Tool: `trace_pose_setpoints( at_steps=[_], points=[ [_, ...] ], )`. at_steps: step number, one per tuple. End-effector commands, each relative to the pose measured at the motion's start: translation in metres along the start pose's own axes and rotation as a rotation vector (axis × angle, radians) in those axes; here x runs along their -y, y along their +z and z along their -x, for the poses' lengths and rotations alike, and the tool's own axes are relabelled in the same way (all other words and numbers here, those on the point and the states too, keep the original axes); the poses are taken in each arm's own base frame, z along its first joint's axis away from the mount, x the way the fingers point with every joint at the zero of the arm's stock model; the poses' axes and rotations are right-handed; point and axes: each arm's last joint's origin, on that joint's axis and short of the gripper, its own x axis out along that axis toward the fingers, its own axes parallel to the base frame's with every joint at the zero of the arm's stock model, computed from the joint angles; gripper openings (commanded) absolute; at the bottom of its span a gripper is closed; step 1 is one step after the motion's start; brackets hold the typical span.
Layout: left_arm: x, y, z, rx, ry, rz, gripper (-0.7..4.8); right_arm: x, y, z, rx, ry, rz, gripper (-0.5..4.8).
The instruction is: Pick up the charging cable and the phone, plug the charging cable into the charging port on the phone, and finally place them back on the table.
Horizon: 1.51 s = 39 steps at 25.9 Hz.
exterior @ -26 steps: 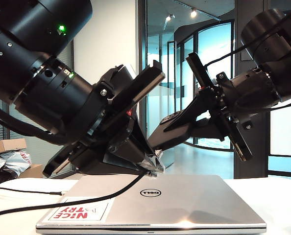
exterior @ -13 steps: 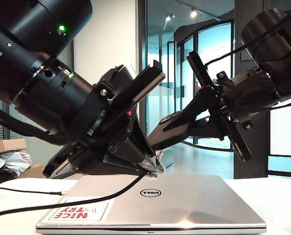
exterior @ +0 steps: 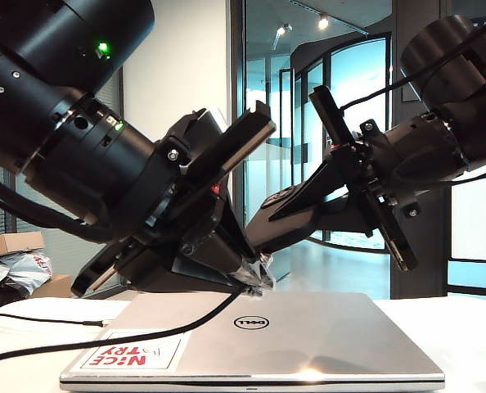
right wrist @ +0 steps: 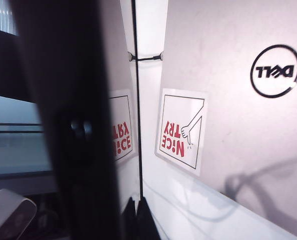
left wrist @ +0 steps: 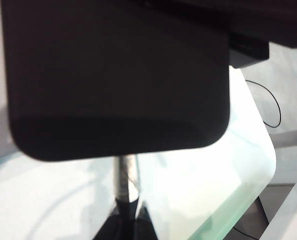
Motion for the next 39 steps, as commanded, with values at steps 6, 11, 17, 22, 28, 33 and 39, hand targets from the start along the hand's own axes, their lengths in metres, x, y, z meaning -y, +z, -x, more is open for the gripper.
trace_pose_setpoints(
  at_steps=[6,11,17,22,28,33,39],
  points=[
    [0.0011,0.0021,0.0004,0.017,-0.007,-0.002,-0.06,-0.0050,0.0024,0.0008,0.025,0.016,0.045,-0.05],
    [0.0011,0.0021,0.0004,0.016,-0.006,-0.002,-0.06,-0.0042,0.0039,0.0017,0.041,0.009,0.045,-0.05],
    [0.0011,0.0020,0.0004,0.015,-0.006,-0.002,-0.06,-0.0042,0.0044,0.0018,0.051,0.003,0.044,-0.05],
    [0.0011,0.0020,0.0004,0.015,-0.006,-0.002,-0.06,-0.0039,0.0049,0.0020,0.060,-0.003,0.045,-0.05],
    [0.0011,0.0020,0.0004,0.015,-0.006,-0.002,-0.06,-0.0058,0.0073,0.0023,0.090,0.006,0.060,-0.05],
    [0.0011,0.0020,0.0004,0.015,-0.006,-0.002,-0.06,-0.0060,0.0068,0.0022,0.077,0.016,0.036,-0.05],
    [0.0011,0.0020,0.0004,0.015,-0.006,-0.002,-0.06,-0.0048,0.0053,0.0020,0.060,0.009,0.021,-0.05]
  ],
)
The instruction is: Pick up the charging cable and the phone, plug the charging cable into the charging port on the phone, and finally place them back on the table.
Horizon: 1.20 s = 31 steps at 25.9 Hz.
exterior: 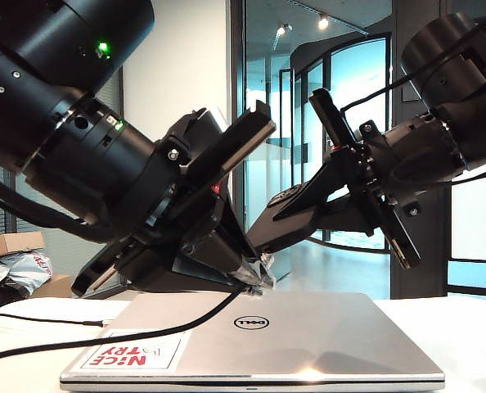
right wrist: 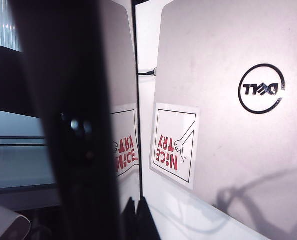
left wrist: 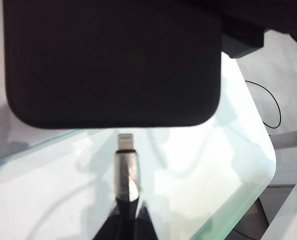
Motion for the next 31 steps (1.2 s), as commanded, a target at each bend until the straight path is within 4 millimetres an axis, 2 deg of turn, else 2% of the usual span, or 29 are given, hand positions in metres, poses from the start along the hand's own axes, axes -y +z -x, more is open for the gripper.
trace_pose_setpoints(
  at_steps=[1,31],
  points=[
    [0.0011,0.0019,0.0004,0.015,-0.006,-0.002,-0.06,-0.0052,0.0020,0.0009,0.003,0.030,0.021,-0.05],
    [0.0011,0.0020,0.0004,0.015,-0.006,-0.002,-0.06,-0.0055,0.0005,0.0007,-0.031,0.048,-0.002,-0.05]
  ],
)
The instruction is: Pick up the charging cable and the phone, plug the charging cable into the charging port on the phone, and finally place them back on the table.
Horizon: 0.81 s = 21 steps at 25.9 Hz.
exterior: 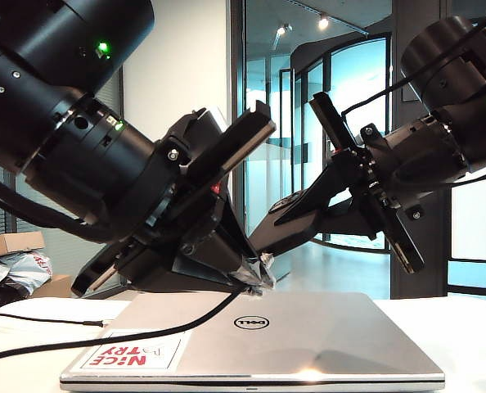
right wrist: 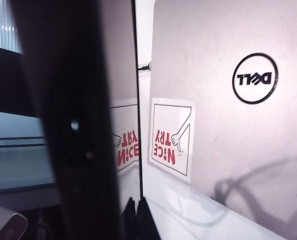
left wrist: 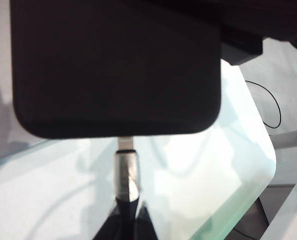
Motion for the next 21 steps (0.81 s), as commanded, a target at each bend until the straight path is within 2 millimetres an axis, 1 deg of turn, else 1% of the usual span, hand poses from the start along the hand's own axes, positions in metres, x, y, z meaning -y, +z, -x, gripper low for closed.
trace_pose_setpoints(
  at_steps=[1,9,21],
  points=[
    [0.0011,0.0020,0.0004,0.016,-0.007,-0.002,-0.06,-0.0074,0.0015,0.0007,-0.018,0.063,0.031,-0.05],
    [0.0011,0.0020,0.0004,0.016,-0.006,-0.002,-0.06,-0.0068,-0.0001,0.0001,-0.030,0.055,0.048,-0.05],
    [0.0011,0.0022,0.0004,0.017,-0.007,-0.002,-0.06,-0.0057,-0.0006,0.0001,-0.035,0.042,-0.047,-0.05]
  ],
)
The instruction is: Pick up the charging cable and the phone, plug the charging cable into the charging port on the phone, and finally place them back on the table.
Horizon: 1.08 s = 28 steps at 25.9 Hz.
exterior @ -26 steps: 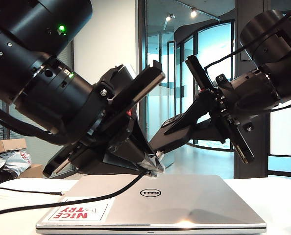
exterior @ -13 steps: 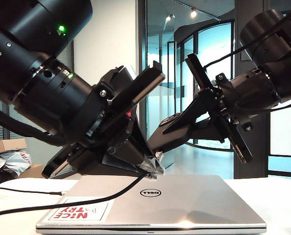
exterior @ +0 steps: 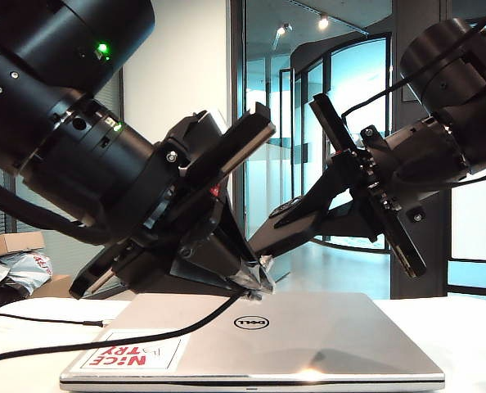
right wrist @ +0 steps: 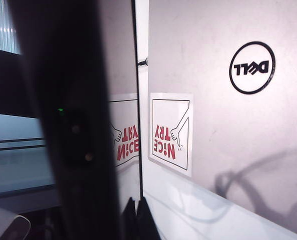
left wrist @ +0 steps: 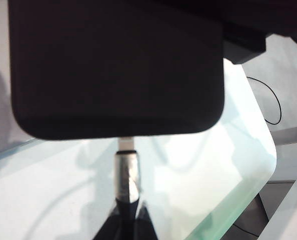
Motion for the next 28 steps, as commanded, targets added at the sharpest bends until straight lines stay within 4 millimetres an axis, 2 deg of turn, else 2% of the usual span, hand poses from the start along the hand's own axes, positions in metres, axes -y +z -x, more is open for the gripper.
trace_pose_setpoints(
  at_steps=[1,16,28],
  points=[
    [0.0016,0.0028,0.0005,0.025,-0.010,-0.003,-0.06,-0.0066,0.0010,0.0008,-0.022,0.053,-0.005,-0.05],
    [0.0016,0.0028,0.0005,0.025,-0.011,-0.003,-0.06,-0.0066,0.0007,0.0007,-0.024,0.057,0.109,-0.05],
    [0.0022,0.0036,0.0005,0.033,-0.017,-0.005,-0.06,-0.0039,-0.0001,0.0006,-0.014,0.018,0.033,-0.05]
  ],
)
